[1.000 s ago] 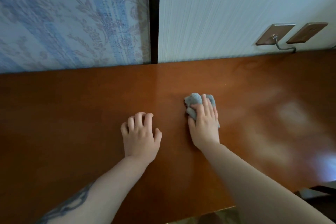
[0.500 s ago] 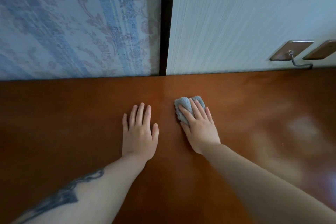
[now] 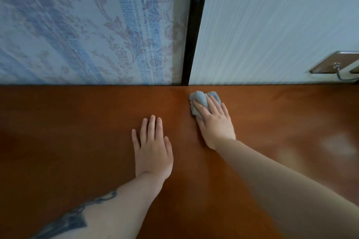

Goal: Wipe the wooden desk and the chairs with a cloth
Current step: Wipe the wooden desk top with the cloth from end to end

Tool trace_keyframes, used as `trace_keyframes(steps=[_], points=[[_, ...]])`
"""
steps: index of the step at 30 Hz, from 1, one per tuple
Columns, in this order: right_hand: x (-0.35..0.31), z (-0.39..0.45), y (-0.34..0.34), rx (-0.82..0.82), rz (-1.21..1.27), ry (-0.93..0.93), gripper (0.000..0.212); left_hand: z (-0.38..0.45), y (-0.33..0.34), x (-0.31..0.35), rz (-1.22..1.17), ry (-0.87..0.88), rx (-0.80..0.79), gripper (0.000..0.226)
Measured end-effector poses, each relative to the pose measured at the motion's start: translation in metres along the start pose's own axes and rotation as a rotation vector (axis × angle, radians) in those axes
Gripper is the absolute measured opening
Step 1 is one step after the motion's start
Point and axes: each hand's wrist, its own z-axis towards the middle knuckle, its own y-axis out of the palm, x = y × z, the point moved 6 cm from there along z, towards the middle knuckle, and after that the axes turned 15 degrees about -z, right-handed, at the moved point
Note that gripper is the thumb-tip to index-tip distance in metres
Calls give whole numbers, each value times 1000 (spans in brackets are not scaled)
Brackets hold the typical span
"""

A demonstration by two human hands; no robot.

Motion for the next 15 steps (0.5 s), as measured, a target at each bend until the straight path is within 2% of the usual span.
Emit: trace_keyframes(steps=[2, 3, 5, 7, 9, 12, 15], points=[[-35, 8, -3, 32, 99, 196, 49, 0, -1, -1, -12, -2, 14, 61], [-54, 6, -3, 26, 117, 158, 49, 0, -1, -2, -22, 4, 22, 60], [-79, -8, -4, 6, 89, -144, 50, -1, 1, -3, -51, 21, 34, 57], [-62, -25, -5, -9, 35, -446, 52, 0, 0, -3, -60, 16, 43, 57], [-19, -34, 0, -33, -44, -551, 54, 0, -2, -1, -36, 2, 29, 58], [27, -17, -2, -84, -90, -399, 51, 3, -2, 1, -27, -37, 0, 53], [0, 23, -4, -50, -23, -69, 49, 9, -14, -2, -32, -1, 10, 48]])
